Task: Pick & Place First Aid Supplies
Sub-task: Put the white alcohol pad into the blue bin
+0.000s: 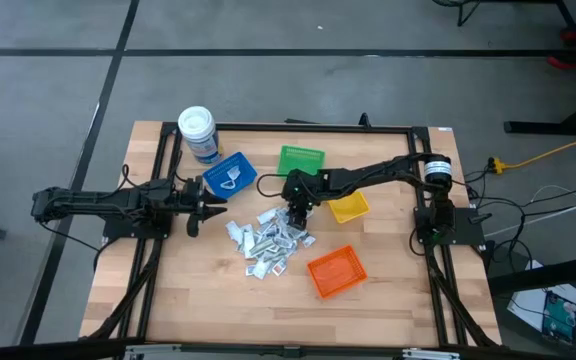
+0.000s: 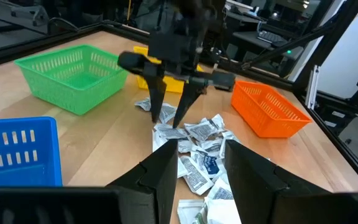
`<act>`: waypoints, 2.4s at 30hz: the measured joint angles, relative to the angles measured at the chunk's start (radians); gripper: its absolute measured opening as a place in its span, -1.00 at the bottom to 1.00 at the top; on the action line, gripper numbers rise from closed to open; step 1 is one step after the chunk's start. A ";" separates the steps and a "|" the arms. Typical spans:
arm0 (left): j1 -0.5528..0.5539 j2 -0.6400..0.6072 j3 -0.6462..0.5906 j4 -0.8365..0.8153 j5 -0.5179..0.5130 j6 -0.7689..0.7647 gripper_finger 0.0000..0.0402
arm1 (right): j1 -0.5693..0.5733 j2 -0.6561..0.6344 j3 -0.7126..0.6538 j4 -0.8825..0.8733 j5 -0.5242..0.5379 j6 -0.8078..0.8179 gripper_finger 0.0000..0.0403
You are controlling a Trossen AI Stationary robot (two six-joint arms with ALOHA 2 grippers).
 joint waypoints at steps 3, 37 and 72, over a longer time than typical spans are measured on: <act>0.000 0.000 0.000 0.001 0.000 0.000 -0.37 | -0.003 0.007 0.000 0.013 0.032 0.015 -0.19; 0.000 0.000 0.000 0.002 -0.002 0.000 -0.37 | -0.025 0.033 0.001 0.028 -0.026 0.001 -0.86; 0.000 0.000 0.000 0.002 -0.002 0.000 -0.37 | -0.289 -0.247 0.006 0.328 -0.718 0.298 -1.00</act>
